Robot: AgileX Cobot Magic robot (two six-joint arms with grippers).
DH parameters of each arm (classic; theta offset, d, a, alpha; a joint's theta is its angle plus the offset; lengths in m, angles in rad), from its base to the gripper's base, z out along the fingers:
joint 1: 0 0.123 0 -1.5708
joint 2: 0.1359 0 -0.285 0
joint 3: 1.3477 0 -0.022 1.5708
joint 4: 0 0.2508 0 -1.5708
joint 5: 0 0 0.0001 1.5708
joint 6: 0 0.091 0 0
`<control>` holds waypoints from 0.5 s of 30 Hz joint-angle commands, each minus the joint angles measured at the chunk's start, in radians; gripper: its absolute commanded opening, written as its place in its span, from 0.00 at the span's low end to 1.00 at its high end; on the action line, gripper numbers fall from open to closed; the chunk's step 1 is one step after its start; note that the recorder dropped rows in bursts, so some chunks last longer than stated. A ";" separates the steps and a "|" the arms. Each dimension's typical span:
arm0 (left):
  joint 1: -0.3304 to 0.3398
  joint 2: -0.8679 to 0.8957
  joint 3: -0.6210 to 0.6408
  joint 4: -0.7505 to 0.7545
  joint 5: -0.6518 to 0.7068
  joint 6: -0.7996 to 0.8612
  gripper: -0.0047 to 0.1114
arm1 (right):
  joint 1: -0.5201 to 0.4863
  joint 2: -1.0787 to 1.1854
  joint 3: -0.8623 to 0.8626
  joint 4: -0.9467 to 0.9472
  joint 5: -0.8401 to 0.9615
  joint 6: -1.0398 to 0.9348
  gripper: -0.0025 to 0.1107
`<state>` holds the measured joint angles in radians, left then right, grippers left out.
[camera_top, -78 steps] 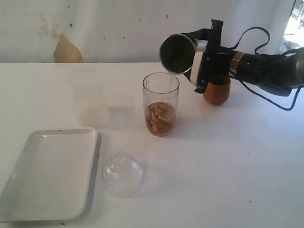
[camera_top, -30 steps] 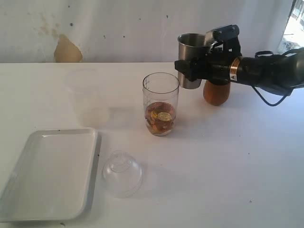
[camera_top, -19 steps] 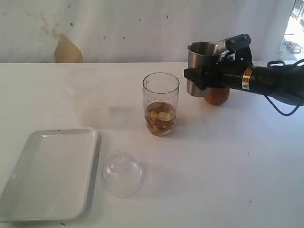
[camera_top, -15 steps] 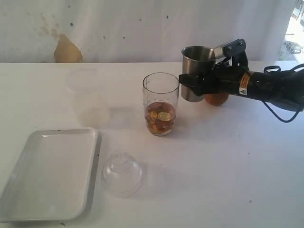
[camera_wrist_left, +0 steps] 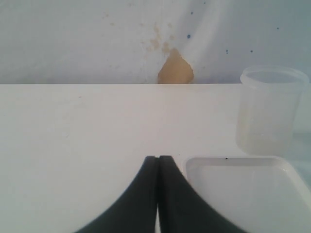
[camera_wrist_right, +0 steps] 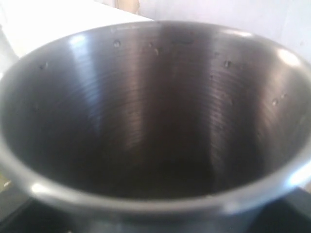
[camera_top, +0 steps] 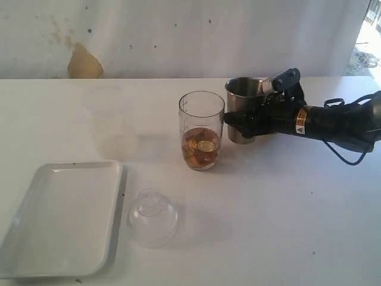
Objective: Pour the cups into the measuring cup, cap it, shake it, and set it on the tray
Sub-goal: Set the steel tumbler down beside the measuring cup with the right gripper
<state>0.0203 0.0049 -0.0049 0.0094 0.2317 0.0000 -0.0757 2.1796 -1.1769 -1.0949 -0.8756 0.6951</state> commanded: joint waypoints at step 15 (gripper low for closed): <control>-0.004 -0.005 0.005 0.001 0.002 0.000 0.04 | -0.002 0.090 0.003 0.027 -0.120 -0.109 0.02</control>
<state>0.0203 0.0049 -0.0049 0.0094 0.2317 0.0000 -0.0757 2.2645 -1.1769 -1.0933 -0.9729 0.6053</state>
